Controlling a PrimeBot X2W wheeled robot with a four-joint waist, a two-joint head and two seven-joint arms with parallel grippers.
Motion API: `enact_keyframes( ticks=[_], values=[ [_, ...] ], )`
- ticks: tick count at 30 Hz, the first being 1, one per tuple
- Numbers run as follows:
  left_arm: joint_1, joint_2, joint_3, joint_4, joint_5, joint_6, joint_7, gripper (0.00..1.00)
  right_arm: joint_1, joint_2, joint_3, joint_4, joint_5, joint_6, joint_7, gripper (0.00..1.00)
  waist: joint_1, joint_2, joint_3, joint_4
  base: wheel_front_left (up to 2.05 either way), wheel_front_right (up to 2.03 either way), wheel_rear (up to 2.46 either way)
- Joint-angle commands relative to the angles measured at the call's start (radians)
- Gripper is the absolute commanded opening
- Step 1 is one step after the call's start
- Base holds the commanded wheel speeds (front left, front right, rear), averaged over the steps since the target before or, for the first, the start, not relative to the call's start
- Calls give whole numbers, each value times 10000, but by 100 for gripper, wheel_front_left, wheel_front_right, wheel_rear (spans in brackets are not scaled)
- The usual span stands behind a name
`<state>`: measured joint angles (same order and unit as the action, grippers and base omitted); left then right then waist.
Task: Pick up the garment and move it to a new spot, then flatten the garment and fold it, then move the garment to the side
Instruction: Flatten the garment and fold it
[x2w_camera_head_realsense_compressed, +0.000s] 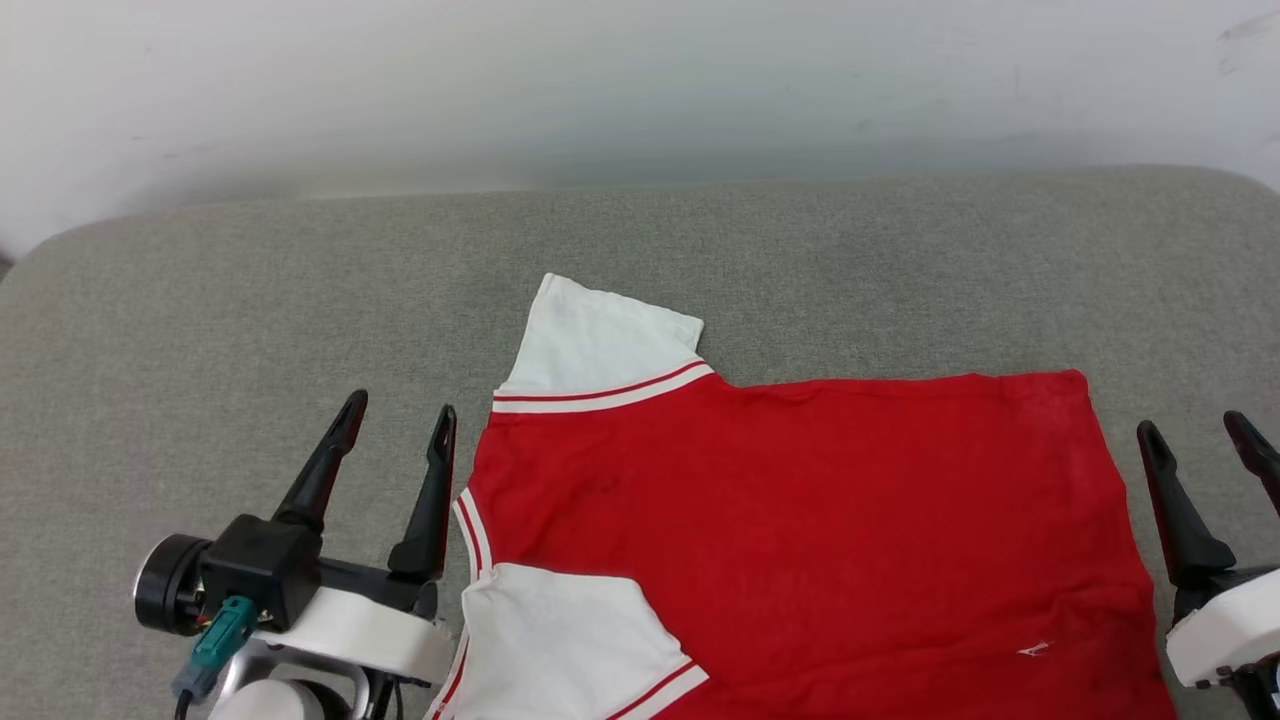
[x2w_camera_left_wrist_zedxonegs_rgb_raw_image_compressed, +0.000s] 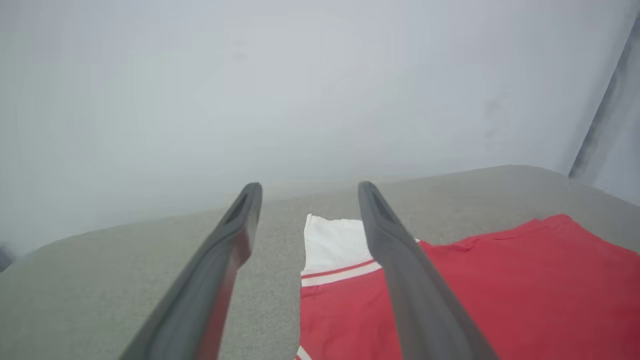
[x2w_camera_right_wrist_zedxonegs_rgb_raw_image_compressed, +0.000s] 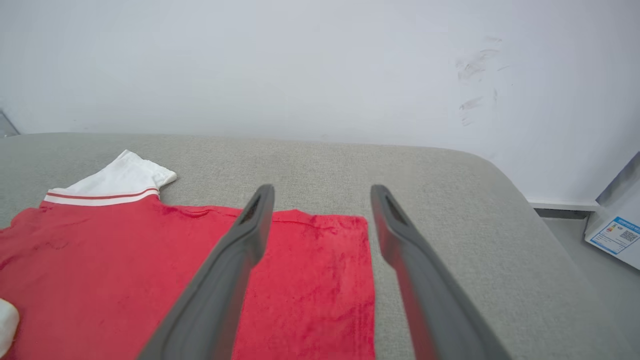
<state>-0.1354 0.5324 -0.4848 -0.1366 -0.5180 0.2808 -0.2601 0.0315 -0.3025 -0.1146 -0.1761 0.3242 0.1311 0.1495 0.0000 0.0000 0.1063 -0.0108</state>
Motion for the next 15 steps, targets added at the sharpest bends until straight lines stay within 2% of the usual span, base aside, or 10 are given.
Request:
enact_keyframes(
  ticks=[1,4,9,12,15],
  values=[
    [62,-255,226,-53,175,-85,-61,100,-41,140,28,-67,-91,-7,-367,100,0,0,61,-35,0,0,0],
    [155,-541,477,19,369,-281,-55,100,-56,303,75,-82,-57,-6,-760,100,0,0,133,-81,0,0,0],
    [-132,-1066,999,402,612,-995,-57,100,-250,518,281,26,-190,-7,-1250,100,0,0,446,-344,0,0,0],
    [-547,-1009,1068,909,618,-1481,-47,100,-453,554,380,122,-220,-7,-1438,100,0,0,749,-591,0,0,0],
    [-1411,-648,997,1374,650,-1984,341,100,-592,524,469,217,-287,-6,-1617,100,0,0,1208,-876,0,0,0]
  ],
)
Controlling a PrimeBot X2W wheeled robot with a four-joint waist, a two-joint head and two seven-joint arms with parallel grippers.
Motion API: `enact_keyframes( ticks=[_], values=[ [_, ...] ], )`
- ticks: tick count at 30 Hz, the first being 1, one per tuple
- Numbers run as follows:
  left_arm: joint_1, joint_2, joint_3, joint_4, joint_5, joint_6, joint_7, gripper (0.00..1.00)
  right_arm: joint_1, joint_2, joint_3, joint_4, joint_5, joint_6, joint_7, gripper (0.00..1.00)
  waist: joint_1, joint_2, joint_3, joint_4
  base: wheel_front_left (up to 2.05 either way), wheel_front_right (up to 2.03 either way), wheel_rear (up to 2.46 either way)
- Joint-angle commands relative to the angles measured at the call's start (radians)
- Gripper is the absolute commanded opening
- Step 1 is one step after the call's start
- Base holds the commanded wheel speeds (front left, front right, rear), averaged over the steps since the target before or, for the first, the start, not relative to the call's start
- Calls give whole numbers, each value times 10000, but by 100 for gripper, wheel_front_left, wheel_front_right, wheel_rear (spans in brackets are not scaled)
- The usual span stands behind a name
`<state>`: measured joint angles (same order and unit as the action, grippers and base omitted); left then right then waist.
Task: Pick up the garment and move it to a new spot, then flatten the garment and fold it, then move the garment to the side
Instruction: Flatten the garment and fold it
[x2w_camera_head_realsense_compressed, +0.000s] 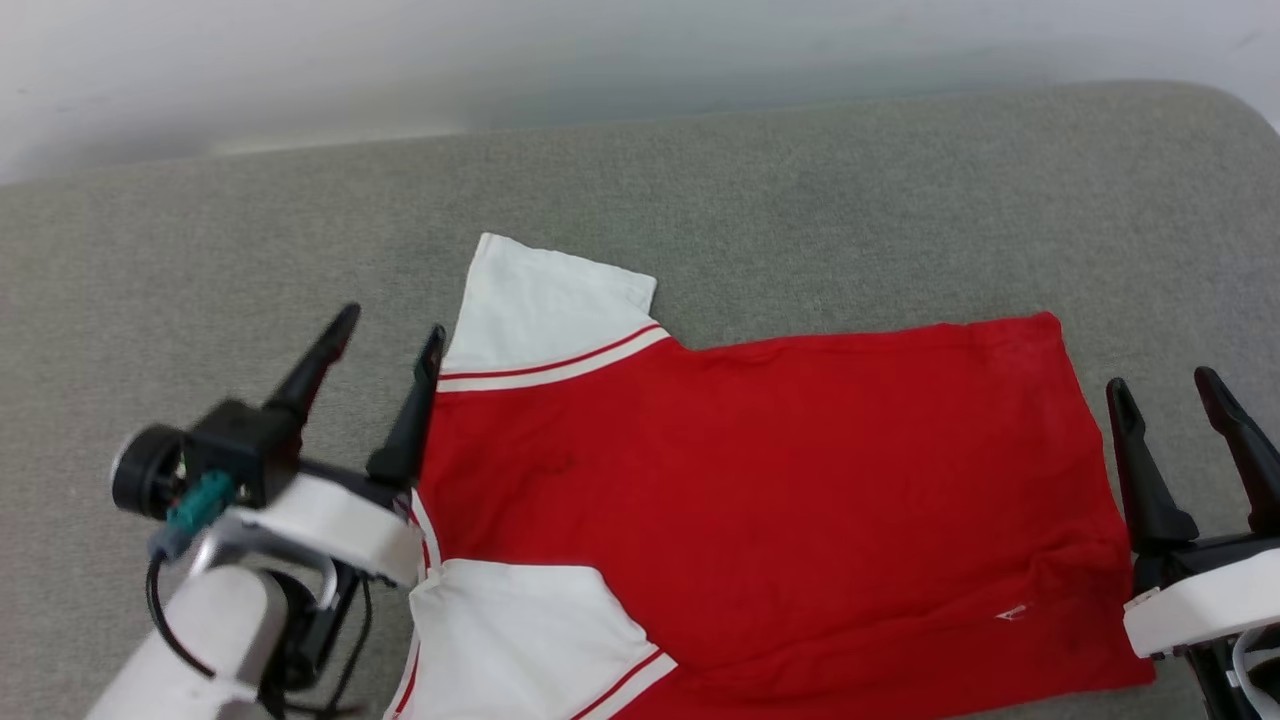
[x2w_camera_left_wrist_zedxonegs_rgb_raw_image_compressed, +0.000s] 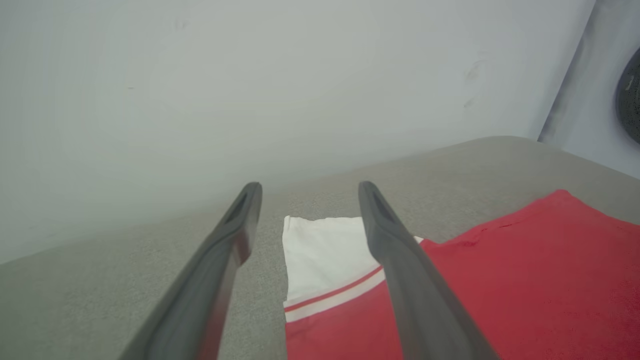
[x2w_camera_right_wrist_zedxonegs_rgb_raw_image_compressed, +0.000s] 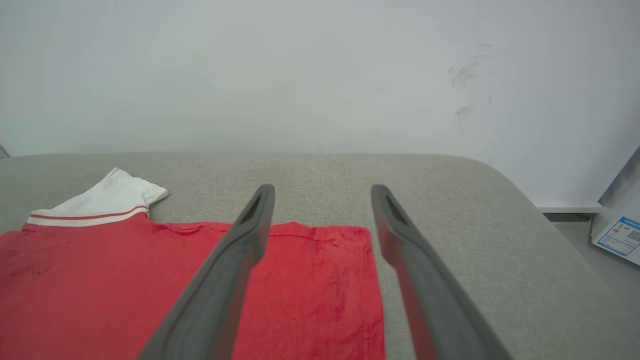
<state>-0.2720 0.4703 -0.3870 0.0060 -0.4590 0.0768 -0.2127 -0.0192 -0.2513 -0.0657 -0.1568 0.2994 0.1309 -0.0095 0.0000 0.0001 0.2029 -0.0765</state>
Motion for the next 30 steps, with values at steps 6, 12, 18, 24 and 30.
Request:
enact_keyframes(
  ticks=[6,12,18,24,30],
  values=[
    [-2259,741,-227,847,141,-750,1957,100,-469,94,17,225,-81,-4,-483,100,0,-1,1177,-799,0,0,0],
    [-4576,1408,-500,1841,-878,-1775,5205,100,-951,286,305,573,-157,-4,-973,100,0,-1,1883,-1304,0,0,0],
    [-6257,2200,-1080,2333,-2195,-2040,8847,100,-1396,594,568,960,24,-4,-1362,100,0,-1,2544,-1847,0,0,0],
    [-7189,2532,-994,2830,-3209,-1626,11539,100,-1637,800,827,1333,158,-4,-1632,100,0,-1,3085,-2271,0,0,0],
    [-7569,2774,-999,2963,-3163,-1225,12320,100,-1985,779,1077,1554,263,-4,-1772,100,0,-1,3503,-2547,0,0,0]
  ],
)
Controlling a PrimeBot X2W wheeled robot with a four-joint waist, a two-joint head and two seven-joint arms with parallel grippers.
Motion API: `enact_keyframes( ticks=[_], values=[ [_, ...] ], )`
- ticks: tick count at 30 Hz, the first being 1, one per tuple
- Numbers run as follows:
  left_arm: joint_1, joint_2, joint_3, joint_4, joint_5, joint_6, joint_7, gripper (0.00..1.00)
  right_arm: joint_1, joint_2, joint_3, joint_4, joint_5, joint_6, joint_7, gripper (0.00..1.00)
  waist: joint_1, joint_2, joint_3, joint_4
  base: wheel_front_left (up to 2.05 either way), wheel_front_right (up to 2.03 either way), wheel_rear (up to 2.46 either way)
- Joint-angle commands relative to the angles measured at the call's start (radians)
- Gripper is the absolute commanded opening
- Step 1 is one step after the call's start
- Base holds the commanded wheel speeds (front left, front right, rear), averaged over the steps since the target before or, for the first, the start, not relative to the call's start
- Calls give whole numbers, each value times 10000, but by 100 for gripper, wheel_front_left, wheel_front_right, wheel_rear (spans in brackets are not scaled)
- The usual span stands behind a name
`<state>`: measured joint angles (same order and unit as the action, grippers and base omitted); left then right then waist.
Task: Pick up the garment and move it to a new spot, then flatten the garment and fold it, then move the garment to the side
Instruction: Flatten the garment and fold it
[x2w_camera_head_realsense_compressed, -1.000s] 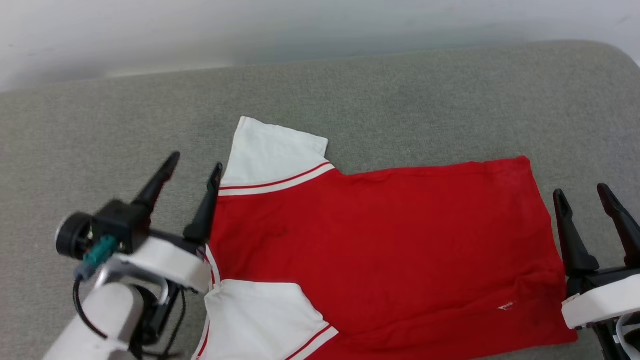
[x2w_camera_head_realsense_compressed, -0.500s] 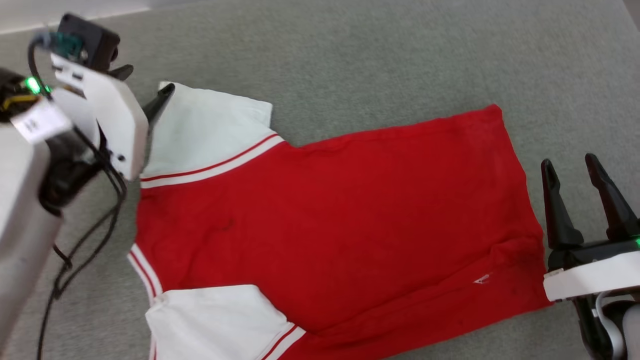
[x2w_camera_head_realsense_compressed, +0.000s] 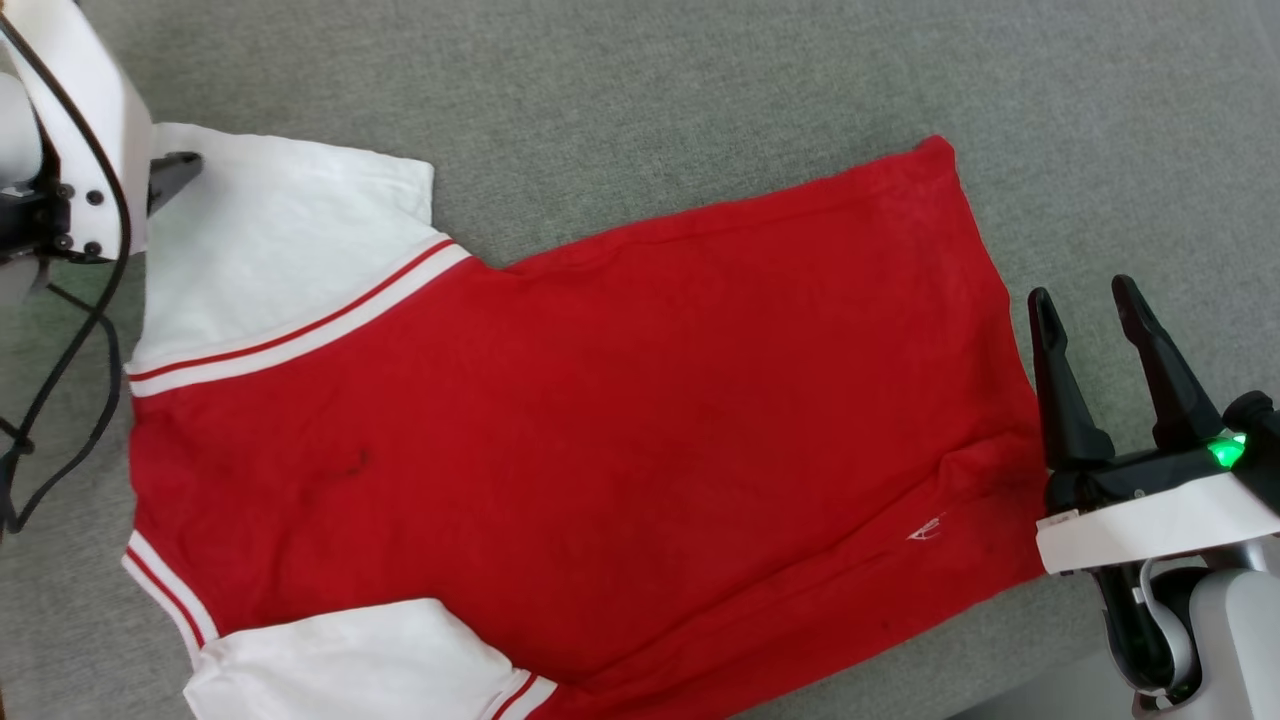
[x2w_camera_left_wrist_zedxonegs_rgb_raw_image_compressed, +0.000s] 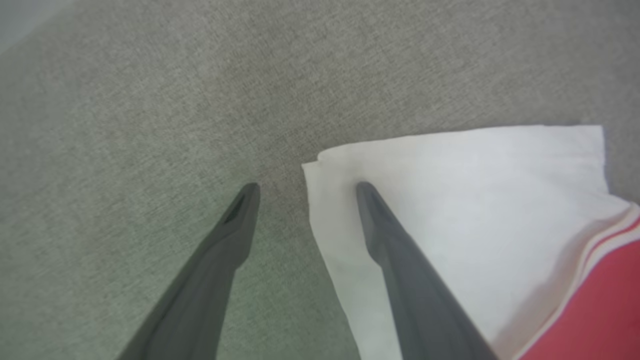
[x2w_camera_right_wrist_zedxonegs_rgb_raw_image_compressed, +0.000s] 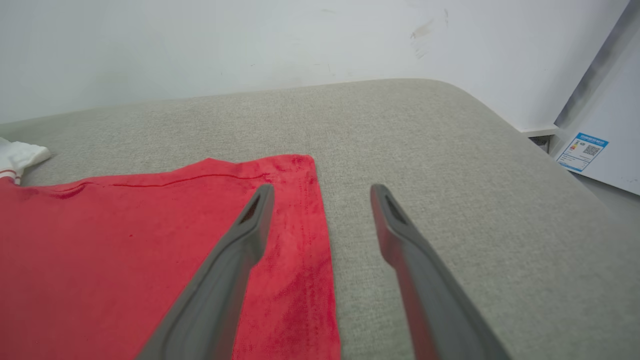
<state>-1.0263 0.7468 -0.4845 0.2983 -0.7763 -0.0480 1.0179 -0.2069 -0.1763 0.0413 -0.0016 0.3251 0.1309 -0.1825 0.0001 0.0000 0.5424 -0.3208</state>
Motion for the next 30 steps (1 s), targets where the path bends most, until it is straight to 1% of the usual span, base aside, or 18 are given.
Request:
enact_keyframes(
  ticks=[1,4,5,6,7,10,12,15,19,21,22,23,25,26,28,30],
  values=[
    [-38,48,-72,69,70,43,77,100,-186,26,18,18,-2,-4,-55,100,-1,0,159,-135,0,0,0],
    [65,95,-213,278,46,128,415,100,-281,27,39,61,-25,-4,-123,100,-1,0,255,-178,0,0,0],
    [209,90,-299,382,-72,122,706,80,-272,29,38,78,-42,-4,-144,100,-1,0,271,-184,0,0,0],
    [337,102,-375,424,-147,80,919,34,-285,37,69,96,-57,-4,-134,100,-1,0,288,-187,0,0,0],
    [421,112,-396,411,-190,72,971,0,-296,38,156,108,-7,-4,-74,100,-1,0,303,-191,0,0,0],
    [645,42,-367,369,-381,-31,923,0,-360,-19,201,108,101,-6,-27,100,-1,0,282,-176,0,0,0],
    [694,21,-329,288,-419,-90,669,0,-409,-123,181,84,96,-6,37,100,-1,0,192,-125,0,0,0],
    [689,-106,-217,143,-415,-166,100,0,-432,-280,72,82,84,-6,164,100,-1,0,-16,13,0,0,0],
    [638,-292,-22,-54,-480,-355,-814,0,-280,-605,6,110,3,-4,781,100,-1,0,-418,277,0,0,0],
    [647,-349,-24,-186,-420,-480,-1256,0,-219,-883,-65,4,-50,-6,1201,100,-1,0,-642,473,0,0,0],
    [681,-378,-83,-253,-382,-530,-1421,0,-221,-1016,-98,-87,-15,-4,1457,100,-1,0,-744,577,0,0,0],
    [786,-429,-222,-441,-364,-642,-1704,0,-237,-1409,-82,-275,64,-4,2150,100,-1,0,-956,788,0,0,0],
    [855,-412,-357,-702,-404,-715,-1930,0,-283,-1793,-42,-390,255,-6,3220,100,-1,0,-1133,981,0,0,0],
    [854,-375,-435,-894,-336,-747,-2138,0,-376,-2123,106,-553,298,-4,3740,100,-1,0,-1205,1079,0,0,0],
    [955,-400,-520,-1249,-324,-789,-2655,0,-642,-2404,-14,-702,691,-7,4776,100,-1,0,-1313,1293,0,0,0],
    [1071,-338,-693,-1497,-291,-795,-3005,0,-822,-2945,101,-821,816,-6,5821,100,-1,0,-1354,1516,0,0,0]
  ],
)
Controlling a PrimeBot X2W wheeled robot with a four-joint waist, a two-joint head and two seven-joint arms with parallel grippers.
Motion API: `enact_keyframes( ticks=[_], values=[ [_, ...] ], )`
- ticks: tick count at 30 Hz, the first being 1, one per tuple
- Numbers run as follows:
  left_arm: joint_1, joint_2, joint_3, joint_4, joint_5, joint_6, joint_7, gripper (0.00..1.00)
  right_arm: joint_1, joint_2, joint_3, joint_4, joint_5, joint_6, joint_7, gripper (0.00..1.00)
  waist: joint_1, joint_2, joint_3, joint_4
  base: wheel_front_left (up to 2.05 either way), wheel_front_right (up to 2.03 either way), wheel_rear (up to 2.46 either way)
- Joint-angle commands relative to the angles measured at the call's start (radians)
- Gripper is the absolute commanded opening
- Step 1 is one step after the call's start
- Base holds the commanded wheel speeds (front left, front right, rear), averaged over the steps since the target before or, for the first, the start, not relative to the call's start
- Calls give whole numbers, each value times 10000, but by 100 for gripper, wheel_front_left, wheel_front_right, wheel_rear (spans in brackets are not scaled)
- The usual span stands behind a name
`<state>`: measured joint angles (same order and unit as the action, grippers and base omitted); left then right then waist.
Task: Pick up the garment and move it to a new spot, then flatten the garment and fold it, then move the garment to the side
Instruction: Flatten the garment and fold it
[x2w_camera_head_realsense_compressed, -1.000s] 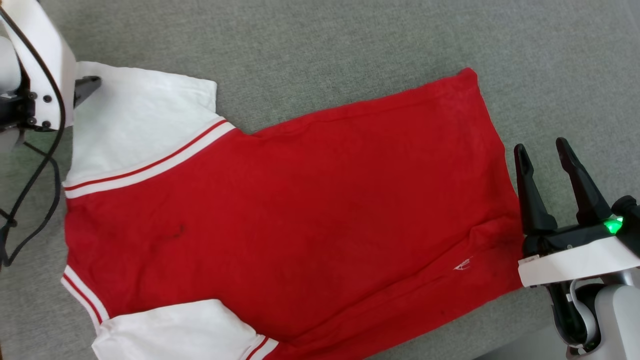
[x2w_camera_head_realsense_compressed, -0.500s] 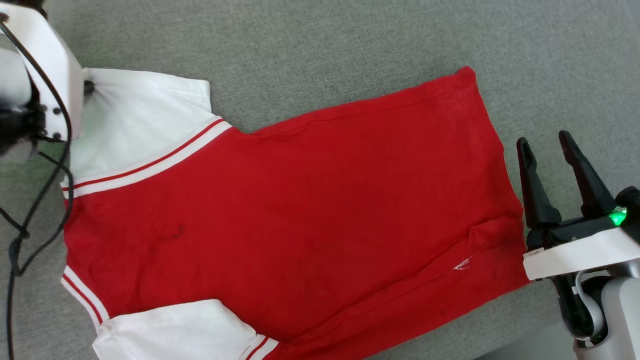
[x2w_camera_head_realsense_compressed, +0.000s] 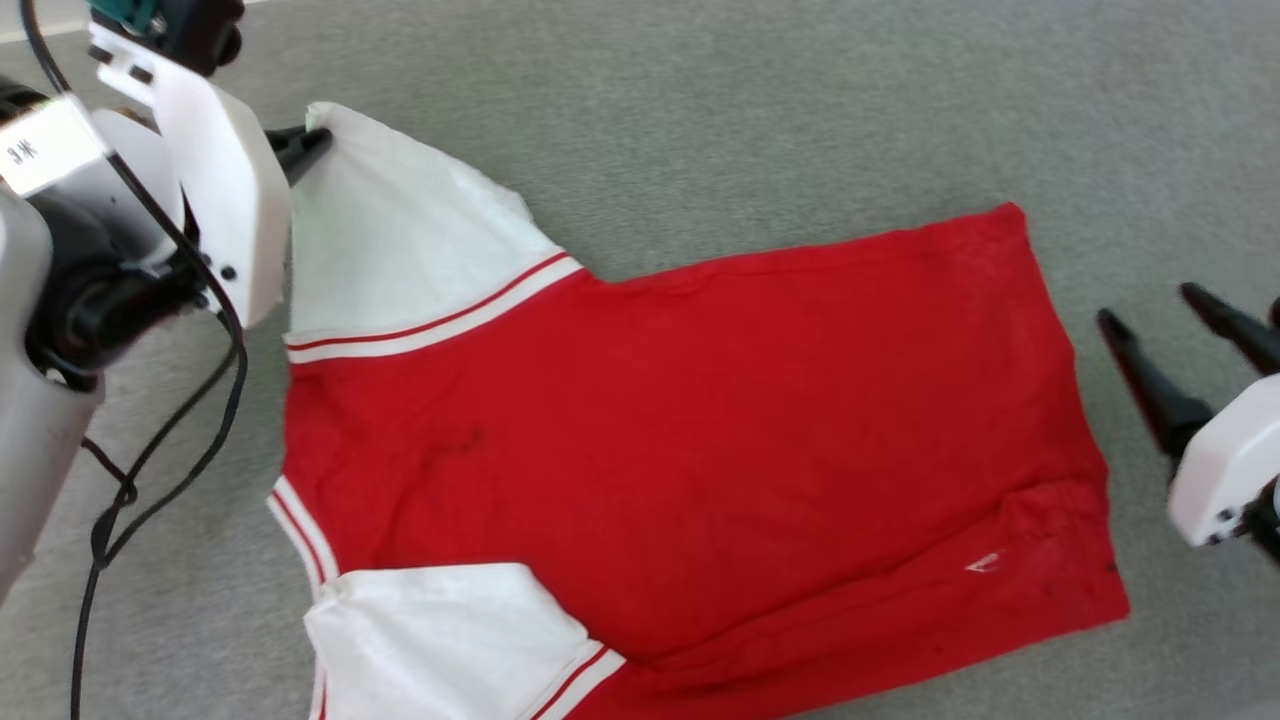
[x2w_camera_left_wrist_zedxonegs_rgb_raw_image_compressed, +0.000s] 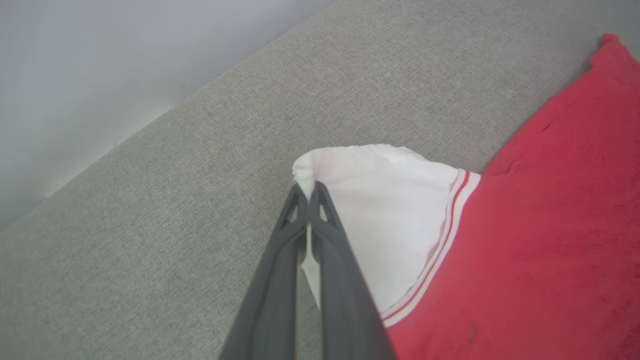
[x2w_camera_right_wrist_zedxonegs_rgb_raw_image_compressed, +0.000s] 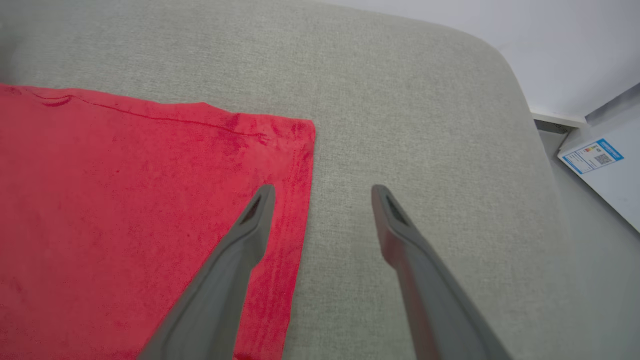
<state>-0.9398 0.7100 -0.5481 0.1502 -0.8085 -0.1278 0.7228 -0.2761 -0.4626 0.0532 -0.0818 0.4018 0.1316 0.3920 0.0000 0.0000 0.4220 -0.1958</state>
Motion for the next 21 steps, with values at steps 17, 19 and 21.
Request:
enact_keyframes(
  ticks=[17,19,21],
  values=[
    [594,958,-1267,-3312,-124,-17,-1783,0,-2909,-1539,829,1311,925,-13,5411,100,0,0,600,1635,0,0,0],
    [628,961,-1339,-3562,-87,-17,-1803,0,-3216,-1654,979,1578,838,-13,5632,100,0,0,729,1776,0,0,0],
    [673,952,-1406,-3743,-37,-18,-1828,0,-3435,-1721,1131,1842,763,-13,5810,100,0,0,844,1911,0,0,0]
  ],
)
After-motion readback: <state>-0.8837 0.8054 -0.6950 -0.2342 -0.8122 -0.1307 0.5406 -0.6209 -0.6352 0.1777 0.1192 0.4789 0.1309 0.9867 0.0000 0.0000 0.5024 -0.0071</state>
